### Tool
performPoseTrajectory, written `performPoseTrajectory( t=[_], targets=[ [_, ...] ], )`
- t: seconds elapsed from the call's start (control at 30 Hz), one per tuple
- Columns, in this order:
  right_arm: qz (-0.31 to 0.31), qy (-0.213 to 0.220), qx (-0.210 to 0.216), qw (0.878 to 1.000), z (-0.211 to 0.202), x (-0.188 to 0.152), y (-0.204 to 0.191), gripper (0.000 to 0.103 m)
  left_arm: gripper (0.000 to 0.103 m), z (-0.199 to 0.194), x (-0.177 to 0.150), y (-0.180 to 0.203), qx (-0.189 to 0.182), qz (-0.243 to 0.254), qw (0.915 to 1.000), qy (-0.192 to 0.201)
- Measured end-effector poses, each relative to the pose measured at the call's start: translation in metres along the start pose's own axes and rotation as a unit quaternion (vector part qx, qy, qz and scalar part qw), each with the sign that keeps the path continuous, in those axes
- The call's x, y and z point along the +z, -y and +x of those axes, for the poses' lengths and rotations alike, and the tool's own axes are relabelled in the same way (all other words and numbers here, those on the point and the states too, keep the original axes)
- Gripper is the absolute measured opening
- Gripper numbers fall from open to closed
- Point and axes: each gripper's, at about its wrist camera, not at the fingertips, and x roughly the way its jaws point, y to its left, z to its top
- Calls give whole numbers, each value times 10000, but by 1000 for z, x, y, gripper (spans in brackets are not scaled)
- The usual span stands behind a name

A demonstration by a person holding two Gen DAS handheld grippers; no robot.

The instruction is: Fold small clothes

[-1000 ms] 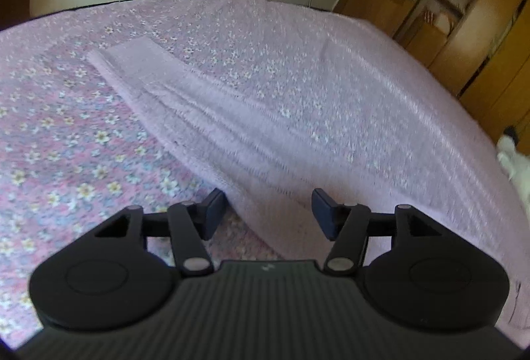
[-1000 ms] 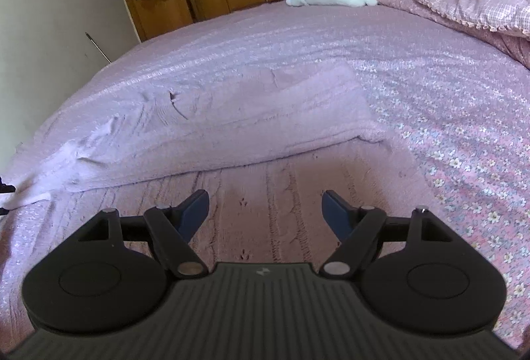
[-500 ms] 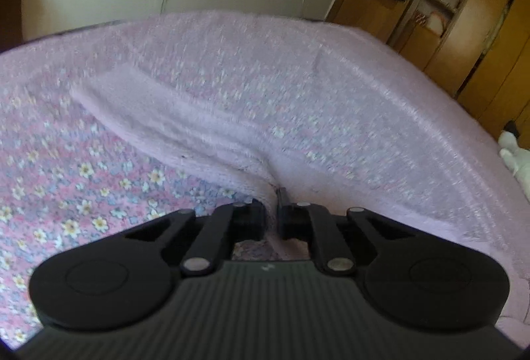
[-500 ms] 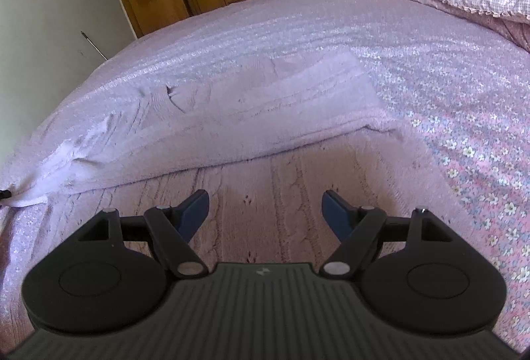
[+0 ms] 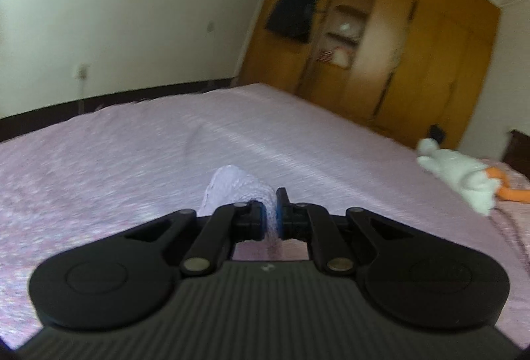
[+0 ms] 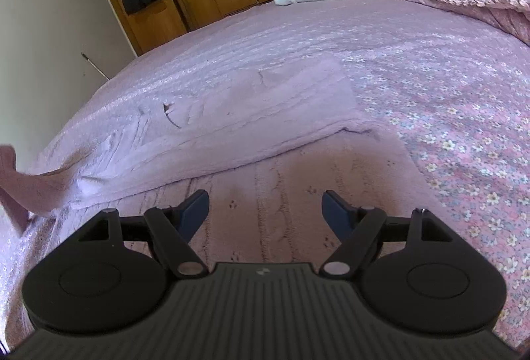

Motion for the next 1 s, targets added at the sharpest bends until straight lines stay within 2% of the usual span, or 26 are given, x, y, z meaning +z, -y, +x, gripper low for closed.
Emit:
performPoseTrajectory(
  t=[0.13, 0.27, 0.37, 0.43, 0.53, 0.6, 0.7, 0.77, 0.83, 0.9, 1.0],
  targets=[
    [113, 75, 50, 9999, -6, 1, 7, 81, 8, -12, -7, 50, -597, 202, 9980, -15],
    [112, 130, 93, 9998, -11, 2, 10, 81, 8, -14, -32, 97, -1099, 387, 9927, -320],
    [140, 151, 115, 9997, -15, 1, 13, 81, 8, -6, -59, 125, -1282, 461, 9887, -620],
    [171, 133, 131, 9997, -16, 1, 15, 81, 8, 0, -78, 134, -1364, 467, 9860, -835],
    [247, 123, 136, 9995, -17, 0, 18, 81, 8, 10, -107, 148, -1272, 566, 9828, -1210],
    [281, 131, 194, 9993, -18, -1, 18, 81, 10, 19, -123, 146, -1239, 570, 9767, -1657],
    [266, 79, 255, 9993, -16, -1, 15, 81, 11, 26, -142, 141, -1227, 555, 9678, -2129],
    [288, 25, 334, 9990, -14, -1, 11, 81, 17, 29, -147, 138, -1269, 616, 9620, -2338],
    [330, -1, 471, 9983, -11, 1, 6, 81, 37, 25, -149, 132, -1288, 700, 9586, -2441],
    [327, -66, 640, 9974, -6, 5, -4, 81, 47, 15, -152, 127, -1250, 832, 9594, -2387],
    [243, -277, 962, 9947, 7, 11, -26, 81, 50, -2, -150, 115, -1075, 1081, 9620, -2267]
  ],
)
